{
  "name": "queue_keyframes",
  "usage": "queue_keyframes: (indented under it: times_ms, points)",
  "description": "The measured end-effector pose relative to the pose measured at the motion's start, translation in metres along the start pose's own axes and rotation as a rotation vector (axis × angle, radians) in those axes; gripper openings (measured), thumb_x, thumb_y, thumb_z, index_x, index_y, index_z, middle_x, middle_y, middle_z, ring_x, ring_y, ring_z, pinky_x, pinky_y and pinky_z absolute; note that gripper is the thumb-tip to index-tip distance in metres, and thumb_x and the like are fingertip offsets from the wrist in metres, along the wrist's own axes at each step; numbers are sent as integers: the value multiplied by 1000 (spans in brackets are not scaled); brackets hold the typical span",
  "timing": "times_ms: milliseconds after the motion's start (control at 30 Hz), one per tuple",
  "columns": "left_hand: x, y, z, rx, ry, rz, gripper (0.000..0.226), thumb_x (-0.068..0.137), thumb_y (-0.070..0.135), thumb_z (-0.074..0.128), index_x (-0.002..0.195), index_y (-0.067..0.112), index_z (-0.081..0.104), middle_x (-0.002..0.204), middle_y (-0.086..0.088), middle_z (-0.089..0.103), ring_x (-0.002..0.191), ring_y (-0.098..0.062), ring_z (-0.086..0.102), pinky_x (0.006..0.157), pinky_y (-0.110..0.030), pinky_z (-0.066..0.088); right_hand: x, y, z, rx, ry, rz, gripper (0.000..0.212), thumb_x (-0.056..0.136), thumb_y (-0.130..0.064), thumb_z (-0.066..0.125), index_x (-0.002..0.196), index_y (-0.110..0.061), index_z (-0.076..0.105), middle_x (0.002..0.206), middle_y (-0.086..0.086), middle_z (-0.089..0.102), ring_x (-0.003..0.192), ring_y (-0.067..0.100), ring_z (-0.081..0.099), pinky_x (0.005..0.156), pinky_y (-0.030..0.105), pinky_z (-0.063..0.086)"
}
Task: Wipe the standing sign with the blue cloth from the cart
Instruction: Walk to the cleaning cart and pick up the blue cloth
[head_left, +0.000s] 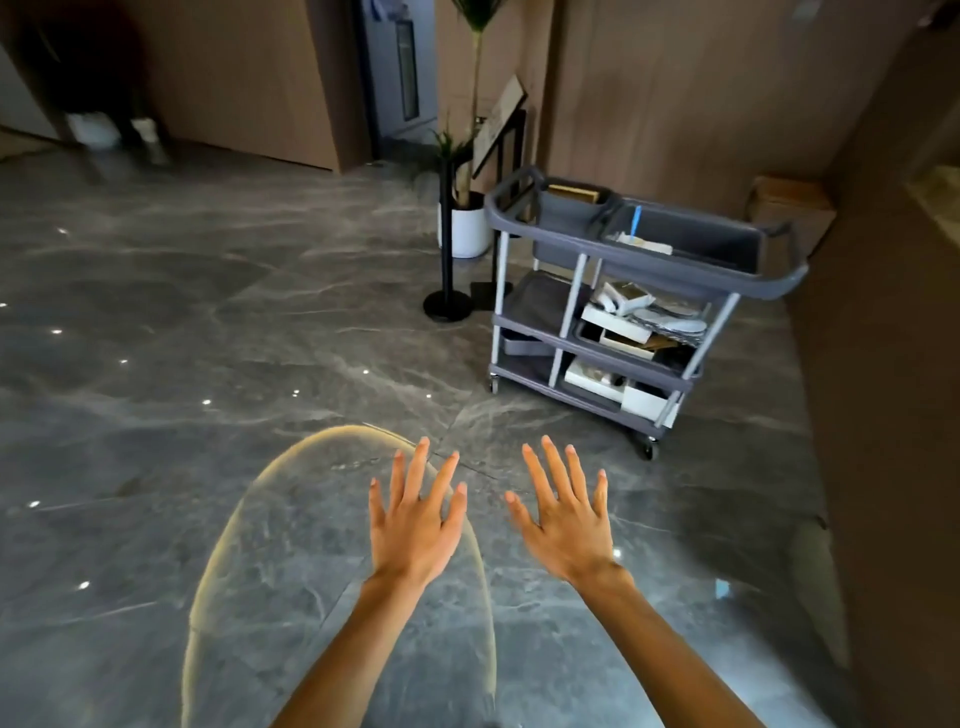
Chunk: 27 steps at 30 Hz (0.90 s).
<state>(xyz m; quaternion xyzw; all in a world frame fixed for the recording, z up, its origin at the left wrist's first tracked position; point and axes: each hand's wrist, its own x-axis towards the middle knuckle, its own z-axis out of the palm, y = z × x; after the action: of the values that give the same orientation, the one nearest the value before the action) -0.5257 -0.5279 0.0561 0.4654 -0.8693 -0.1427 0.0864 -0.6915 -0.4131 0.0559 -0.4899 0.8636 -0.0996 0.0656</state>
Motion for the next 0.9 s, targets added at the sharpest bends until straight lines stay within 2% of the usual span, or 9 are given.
queue_keyframes:
  times_ms: [67,500,900]
  points:
    - [12,20,4,8,-20,27,62,94,64,3,155,52,11,168,12,-9,155,-18,-9,124,-53,0,5,20,-5,-6,13,27,72,95,-73,8,157,-41,-13,167,-11,-18,154,18,-20,123,58,-10]
    - [109,109,35,38,-99,209,54,102,60,14,155,53,7,167,14,-16,154,-17,-15,122,-54,-1,63,112,-25,12,78,209,71,95,-73,5,155,-42,-16,165,-13,-23,152,17,-25,121,56,-15]
    - [282,162,59,23,-97,312,55,101,61,11,155,52,6,167,14,-14,154,-18,-13,123,-54,0,207,162,-44,19,137,318,70,95,-73,7,155,-45,-15,166,-14,-19,153,17,-21,122,57,-13]
